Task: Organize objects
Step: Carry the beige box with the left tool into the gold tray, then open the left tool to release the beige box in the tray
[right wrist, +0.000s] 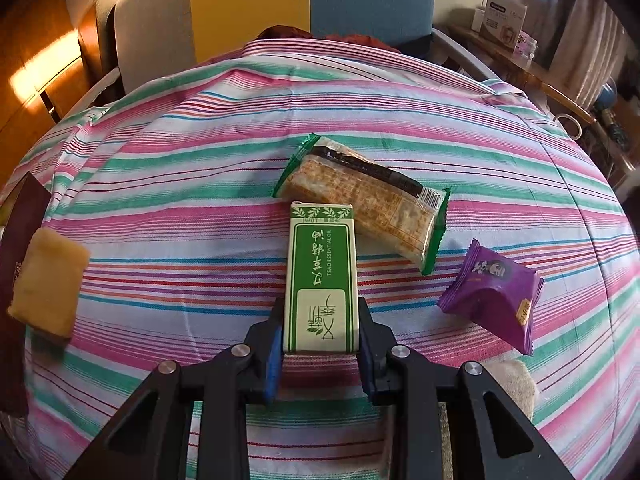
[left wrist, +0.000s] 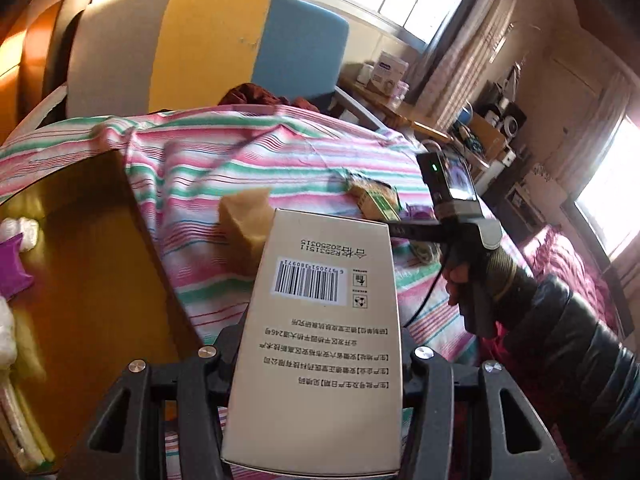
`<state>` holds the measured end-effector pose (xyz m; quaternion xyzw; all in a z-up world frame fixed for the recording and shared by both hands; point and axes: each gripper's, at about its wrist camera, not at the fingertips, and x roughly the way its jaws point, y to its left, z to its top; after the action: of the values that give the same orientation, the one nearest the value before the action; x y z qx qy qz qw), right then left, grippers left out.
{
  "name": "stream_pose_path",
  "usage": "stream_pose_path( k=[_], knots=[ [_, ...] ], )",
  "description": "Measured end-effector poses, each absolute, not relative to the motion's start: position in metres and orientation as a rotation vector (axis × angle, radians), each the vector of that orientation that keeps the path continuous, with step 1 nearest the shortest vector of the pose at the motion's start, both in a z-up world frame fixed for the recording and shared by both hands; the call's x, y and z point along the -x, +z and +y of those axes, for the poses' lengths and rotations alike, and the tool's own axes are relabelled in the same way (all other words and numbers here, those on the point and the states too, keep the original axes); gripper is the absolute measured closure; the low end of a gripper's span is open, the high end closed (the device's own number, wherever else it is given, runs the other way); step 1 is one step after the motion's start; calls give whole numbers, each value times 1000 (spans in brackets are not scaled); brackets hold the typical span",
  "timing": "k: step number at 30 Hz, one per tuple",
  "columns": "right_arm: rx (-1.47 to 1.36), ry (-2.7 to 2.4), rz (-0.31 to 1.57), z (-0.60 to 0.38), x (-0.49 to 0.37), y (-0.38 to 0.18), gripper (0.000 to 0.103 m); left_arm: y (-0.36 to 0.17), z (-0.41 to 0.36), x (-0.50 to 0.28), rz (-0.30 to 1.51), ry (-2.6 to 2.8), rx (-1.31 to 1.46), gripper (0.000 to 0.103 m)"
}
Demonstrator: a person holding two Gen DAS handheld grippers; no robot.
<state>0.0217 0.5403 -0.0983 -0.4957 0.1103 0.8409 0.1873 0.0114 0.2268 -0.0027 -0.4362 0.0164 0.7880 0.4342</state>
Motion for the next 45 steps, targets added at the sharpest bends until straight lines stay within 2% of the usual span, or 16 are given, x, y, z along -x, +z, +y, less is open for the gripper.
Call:
stream_pose_path(
  k=[5,13,18,32,39,45],
  knots=[
    [1399,2360,300,539,-22,-98,72,7,170,54,-107,2156,1168,51],
    [1409,2358,280,538,-21,-98,72,-37,124,160,-247,2329,1407,51],
    [1412,2358,277,538,-21,-98,72,-55,128,183,-164,2390,1452,51],
    [1414,2357,269,536,-20,-97,72,-84,146,223,-108,2527,1517,49],
    [1413,2357,277,537,-19,-97,71,-80,148,218,-40,2518,1533,47],
    [1409,2355,279,536,-18,-97,71,-55,141,188,27,2546,1429,41]
  ],
)
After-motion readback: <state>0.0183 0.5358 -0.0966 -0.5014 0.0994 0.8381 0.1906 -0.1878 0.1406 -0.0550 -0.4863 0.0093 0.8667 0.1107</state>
